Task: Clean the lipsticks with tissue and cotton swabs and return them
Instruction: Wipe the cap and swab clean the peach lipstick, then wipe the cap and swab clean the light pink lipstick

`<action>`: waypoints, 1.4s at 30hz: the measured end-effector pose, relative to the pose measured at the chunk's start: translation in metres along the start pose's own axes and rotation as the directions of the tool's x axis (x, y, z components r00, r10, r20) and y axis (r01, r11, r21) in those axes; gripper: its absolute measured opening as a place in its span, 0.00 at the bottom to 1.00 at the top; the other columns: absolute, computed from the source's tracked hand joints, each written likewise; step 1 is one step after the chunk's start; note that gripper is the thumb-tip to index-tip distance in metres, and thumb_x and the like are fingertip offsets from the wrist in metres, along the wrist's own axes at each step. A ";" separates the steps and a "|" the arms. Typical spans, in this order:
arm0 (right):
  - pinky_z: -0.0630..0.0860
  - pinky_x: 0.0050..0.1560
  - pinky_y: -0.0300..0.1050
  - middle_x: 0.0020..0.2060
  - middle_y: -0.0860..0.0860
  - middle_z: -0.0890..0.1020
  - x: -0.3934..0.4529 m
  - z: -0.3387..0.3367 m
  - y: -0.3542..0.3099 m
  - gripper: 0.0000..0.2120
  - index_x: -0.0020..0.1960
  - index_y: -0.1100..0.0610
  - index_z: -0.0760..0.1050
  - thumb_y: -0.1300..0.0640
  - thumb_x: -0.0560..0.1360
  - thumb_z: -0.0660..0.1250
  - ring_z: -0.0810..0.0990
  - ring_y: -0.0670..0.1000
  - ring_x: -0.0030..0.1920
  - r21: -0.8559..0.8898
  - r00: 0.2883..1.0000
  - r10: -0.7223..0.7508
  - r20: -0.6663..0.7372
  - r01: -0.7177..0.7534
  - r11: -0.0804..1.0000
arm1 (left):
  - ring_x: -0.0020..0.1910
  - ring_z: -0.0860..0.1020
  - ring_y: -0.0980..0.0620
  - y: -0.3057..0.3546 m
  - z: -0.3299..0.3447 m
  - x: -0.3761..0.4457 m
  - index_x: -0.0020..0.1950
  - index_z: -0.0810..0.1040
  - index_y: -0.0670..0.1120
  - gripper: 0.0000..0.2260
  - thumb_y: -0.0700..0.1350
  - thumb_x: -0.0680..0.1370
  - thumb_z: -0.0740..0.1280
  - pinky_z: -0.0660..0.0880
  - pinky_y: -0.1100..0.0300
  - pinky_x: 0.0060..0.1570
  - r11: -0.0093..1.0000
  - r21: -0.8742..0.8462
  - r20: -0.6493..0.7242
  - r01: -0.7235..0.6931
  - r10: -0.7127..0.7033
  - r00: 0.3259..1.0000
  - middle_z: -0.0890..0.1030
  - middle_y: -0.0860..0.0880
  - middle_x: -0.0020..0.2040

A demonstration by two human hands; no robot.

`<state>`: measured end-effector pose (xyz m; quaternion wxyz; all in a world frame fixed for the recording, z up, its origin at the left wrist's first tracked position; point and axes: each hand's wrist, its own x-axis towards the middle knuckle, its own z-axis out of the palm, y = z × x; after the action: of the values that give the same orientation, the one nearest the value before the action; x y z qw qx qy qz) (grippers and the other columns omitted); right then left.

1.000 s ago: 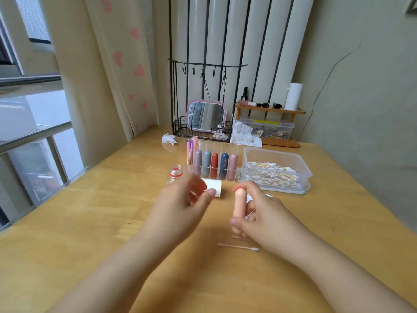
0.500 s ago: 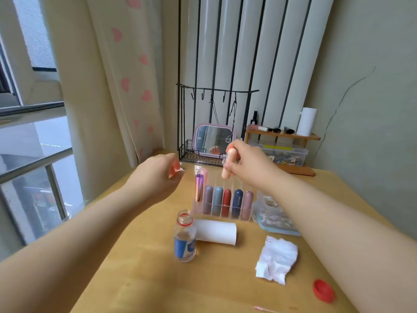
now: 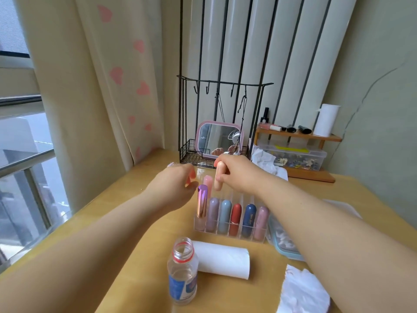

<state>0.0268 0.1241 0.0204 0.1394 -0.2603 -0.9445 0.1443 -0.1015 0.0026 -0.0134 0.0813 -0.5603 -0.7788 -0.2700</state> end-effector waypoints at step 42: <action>0.78 0.45 0.39 0.36 0.49 0.84 -0.225 -0.050 -0.054 0.03 0.43 0.55 0.78 0.60 0.71 0.71 0.83 0.46 0.39 0.580 0.982 0.129 -0.138 -0.026 0.814 | 0.37 0.76 0.58 0.123 -0.047 -0.154 0.46 0.82 0.49 0.03 0.45 0.74 0.71 0.71 0.67 0.37 0.908 -0.398 -0.060 -0.131 0.117 0.991 0.80 0.53 0.36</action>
<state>0.2053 -0.0304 0.0429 0.2858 -0.2557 -0.8298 0.4055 0.0578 -0.1211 0.0005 -0.0047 -0.6085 -0.6683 -0.4278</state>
